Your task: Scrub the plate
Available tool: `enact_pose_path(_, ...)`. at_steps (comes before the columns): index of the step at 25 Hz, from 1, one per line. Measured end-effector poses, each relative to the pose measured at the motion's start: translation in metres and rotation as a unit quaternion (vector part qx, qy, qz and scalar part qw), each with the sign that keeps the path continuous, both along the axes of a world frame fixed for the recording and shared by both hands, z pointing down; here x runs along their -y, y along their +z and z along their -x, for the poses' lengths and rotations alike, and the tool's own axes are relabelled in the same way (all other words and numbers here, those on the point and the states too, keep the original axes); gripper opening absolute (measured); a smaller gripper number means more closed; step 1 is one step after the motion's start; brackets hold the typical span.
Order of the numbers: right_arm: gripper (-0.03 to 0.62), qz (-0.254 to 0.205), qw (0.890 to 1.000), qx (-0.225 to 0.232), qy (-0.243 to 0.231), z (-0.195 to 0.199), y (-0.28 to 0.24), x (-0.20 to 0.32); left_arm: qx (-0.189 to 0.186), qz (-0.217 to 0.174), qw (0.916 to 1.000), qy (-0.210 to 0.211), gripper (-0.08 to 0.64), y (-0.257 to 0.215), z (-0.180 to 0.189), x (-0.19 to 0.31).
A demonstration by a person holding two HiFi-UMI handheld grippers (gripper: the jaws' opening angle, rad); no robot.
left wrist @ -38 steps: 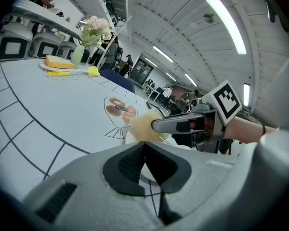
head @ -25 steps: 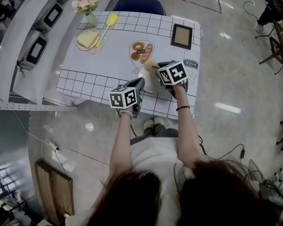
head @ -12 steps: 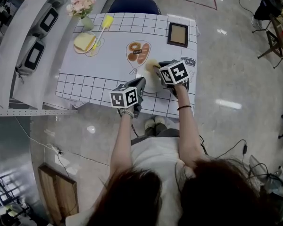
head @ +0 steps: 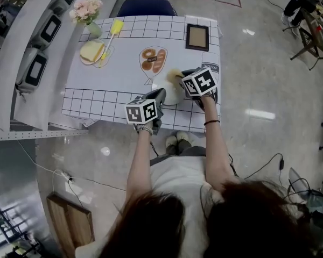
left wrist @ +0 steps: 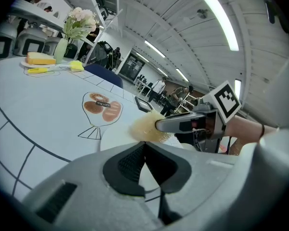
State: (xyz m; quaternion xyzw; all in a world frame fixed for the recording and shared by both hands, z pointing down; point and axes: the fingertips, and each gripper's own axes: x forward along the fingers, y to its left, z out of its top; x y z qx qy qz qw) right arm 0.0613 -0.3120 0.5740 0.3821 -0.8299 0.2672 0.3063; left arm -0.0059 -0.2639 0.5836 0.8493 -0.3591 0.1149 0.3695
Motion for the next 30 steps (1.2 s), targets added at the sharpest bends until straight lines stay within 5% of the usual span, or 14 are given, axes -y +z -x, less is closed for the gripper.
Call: enact_pose_path(30,0.08,0.039,0.999,-0.016,-0.018,-0.011,0.003,-0.034,-0.001,0.004,1.0,-0.009,0.011,0.001,0.0,-0.018)
